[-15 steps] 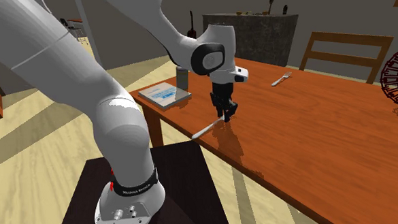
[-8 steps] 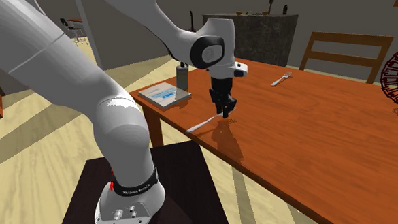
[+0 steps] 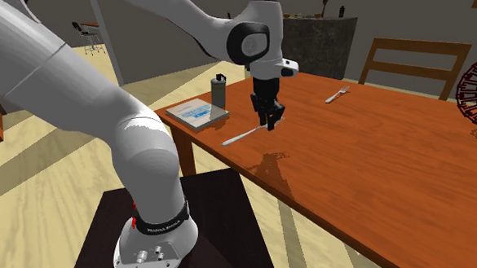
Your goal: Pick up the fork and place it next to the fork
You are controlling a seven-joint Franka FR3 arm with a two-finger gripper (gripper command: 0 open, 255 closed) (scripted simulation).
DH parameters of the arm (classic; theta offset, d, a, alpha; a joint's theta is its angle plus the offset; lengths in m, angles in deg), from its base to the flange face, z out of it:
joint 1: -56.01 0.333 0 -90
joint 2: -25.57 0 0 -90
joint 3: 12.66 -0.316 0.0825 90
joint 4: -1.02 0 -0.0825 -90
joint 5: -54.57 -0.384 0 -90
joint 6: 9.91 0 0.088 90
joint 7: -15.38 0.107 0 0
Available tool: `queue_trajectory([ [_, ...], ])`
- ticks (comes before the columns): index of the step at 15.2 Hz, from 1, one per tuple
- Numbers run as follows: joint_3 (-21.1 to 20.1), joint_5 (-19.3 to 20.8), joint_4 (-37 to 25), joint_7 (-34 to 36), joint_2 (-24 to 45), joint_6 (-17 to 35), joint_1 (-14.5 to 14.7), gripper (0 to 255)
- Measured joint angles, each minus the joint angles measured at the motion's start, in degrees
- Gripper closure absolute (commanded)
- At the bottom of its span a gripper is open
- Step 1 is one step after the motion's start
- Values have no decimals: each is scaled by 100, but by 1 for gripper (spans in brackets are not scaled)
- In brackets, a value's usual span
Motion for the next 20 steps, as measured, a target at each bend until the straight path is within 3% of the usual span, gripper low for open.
queue_trajectory([
  [5,41,42,-319,-11,-69,-388,-30,255],
  [13,-65,341,-1977,133,1795,-184,-250,255],
  [20,-111,693,-3739,336,3382,-383,-312,255],
])
